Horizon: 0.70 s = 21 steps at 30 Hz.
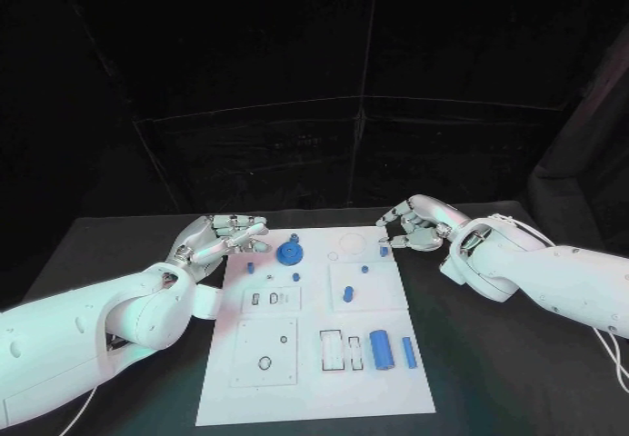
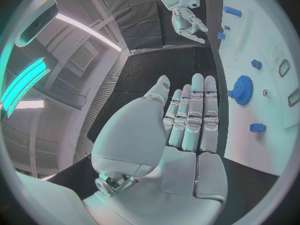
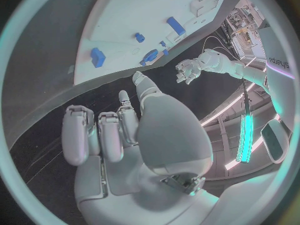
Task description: Assemble the parts on the task board
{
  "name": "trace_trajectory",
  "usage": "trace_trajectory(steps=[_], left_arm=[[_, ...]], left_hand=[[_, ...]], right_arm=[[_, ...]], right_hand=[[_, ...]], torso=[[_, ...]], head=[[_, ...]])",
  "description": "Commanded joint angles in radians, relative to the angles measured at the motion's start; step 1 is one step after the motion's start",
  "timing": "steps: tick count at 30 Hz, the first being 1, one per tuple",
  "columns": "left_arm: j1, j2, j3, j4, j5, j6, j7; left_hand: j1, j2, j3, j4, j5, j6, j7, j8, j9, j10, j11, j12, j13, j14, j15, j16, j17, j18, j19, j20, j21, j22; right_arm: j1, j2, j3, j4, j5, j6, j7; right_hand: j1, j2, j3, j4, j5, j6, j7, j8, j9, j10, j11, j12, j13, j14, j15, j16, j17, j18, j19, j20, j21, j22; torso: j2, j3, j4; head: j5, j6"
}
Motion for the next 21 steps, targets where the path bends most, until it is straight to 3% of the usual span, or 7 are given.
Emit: trace_trajectory(steps=[1,2,4,5,13,18,21], left_arm=[[0.001,0.003,0.0,-0.002,-0.003,0.013,0.009],[0.001,0.004,0.0,-0.002,-0.003,0.014,0.009],[0.001,0.005,0.0,-0.003,-0.003,0.014,0.009],[0.001,0.005,0.0,-0.004,-0.003,0.014,0.008],[0.0,0.01,-0.001,-0.011,-0.003,0.016,0.008],[-0.001,0.012,-0.002,-0.015,-0.003,0.017,0.007],[-0.001,0.012,-0.003,-0.016,-0.003,0.017,0.007]], left_hand=[[0.002,0.012,-0.002,-0.007,0.002,0.008,-0.002,-0.005,0.0,0.009,-0.002,-0.004,-0.001,0.001,0.0,-0.005,0.002,0.013,0.005,0.003,-0.004,-0.001],[0.002,0.012,-0.002,-0.007,0.002,0.008,-0.002,-0.005,0.0,0.009,-0.002,-0.004,-0.001,0.001,0.0,-0.005,0.002,0.013,0.005,0.003,-0.004,-0.001],[0.002,0.012,-0.002,-0.007,0.002,0.008,-0.002,-0.005,0.0,0.009,-0.002,-0.004,-0.001,0.001,0.0,-0.005,0.002,0.013,0.005,0.003,-0.004,-0.001],[0.002,0.012,-0.002,-0.007,0.002,0.008,-0.002,-0.005,0.0,0.009,-0.002,-0.004,-0.001,0.001,0.0,-0.005,0.002,0.013,0.005,0.003,-0.004,-0.001],[0.001,0.012,-0.002,-0.008,0.002,0.009,-0.003,-0.005,0.0,0.011,-0.003,-0.005,0.0,0.002,-0.001,-0.005,0.003,0.013,0.005,0.003,-0.004,-0.002],[0.001,0.012,-0.002,-0.008,0.002,0.009,-0.003,-0.005,0.0,0.011,-0.003,-0.005,0.0,0.002,-0.001,-0.005,0.003,0.013,0.005,0.003,-0.004,-0.002],[0.001,0.012,-0.002,-0.008,0.002,0.009,-0.003,-0.005,0.0,0.011,-0.003,-0.005,0.0,0.002,-0.001,-0.005,0.003,0.013,0.005,0.003,-0.004,-0.002]], right_arm=[[-0.001,-0.002,0.0,-0.029,0.055,0.045,0.074],[-0.005,-0.003,0.0,-0.038,0.056,0.046,0.077],[-0.013,-0.002,0.0,-0.052,0.057,0.046,0.08],[-0.021,0.001,0.0,-0.061,0.058,0.046,0.081],[-0.061,0.037,0.001,-0.115,0.048,0.032,0.076],[-0.069,0.056,0.001,-0.148,0.039,0.023,0.069],[-0.071,0.064,0.001,-0.162,0.035,0.014,0.066]], right_hand=[[0.011,-0.001,-0.001,-0.007,-0.001,0.0,0.002,-0.004,-0.001,-0.005,0.0,-0.006,0.072,0.082,-0.002,0.002,0.149,-0.016,-0.008,-0.001,-0.005,0.004],[0.012,-0.002,-0.002,-0.009,-0.003,-0.001,0.002,-0.005,-0.002,-0.006,0.001,-0.007,0.071,0.082,-0.002,0.002,0.149,-0.017,-0.008,-0.001,-0.005,0.004],[0.013,-0.003,-0.003,-0.011,-0.006,-0.002,0.002,-0.005,-0.002,-0.006,0.001,-0.008,0.071,0.082,-0.002,0.002,0.151,-0.016,-0.008,-0.001,-0.005,0.004],[0.014,-0.003,-0.003,-0.012,-0.008,-0.004,0.003,-0.006,-0.002,-0.007,0.001,-0.009,0.07,0.082,-0.001,0.002,0.151,-0.016,-0.009,-0.001,-0.006,0.003],[0.021,-0.002,-0.004,-0.022,-0.017,-0.015,0.005,-0.011,-0.003,-0.013,0.003,-0.017,0.063,0.082,0.0,0.002,0.152,-0.016,-0.011,0.001,-0.007,0.0],[0.022,-0.001,-0.004,-0.025,-0.02,-0.021,0.006,-0.012,-0.004,-0.016,0.004,-0.022,0.059,0.082,0.001,0.002,0.152,-0.015,-0.011,0.001,-0.008,-0.001],[0.022,0.0,-0.004,-0.026,-0.021,-0.022,0.007,-0.013,-0.004,-0.016,0.005,-0.022,0.059,0.082,0.001,0.002,0.152,-0.015,-0.011,0.001,-0.008,-0.001]], torso=[[0.001,0.0001,0.0018],[0.001,0.001,0.0014],[0.001,-0.0013,0.0013],[0.002,-0.0001,0.001],[0.002,-0.002,0.0047],[0.003,-0.0008,0.0068],[0.002,-0.0006,0.0043]], head=[[-0.006,0.0],[-0.007,-0.001],[-0.009,-0.002],[-0.01,-0.003],[-0.009,-0.01],[-0.009,-0.014],[-0.005,-0.015]])
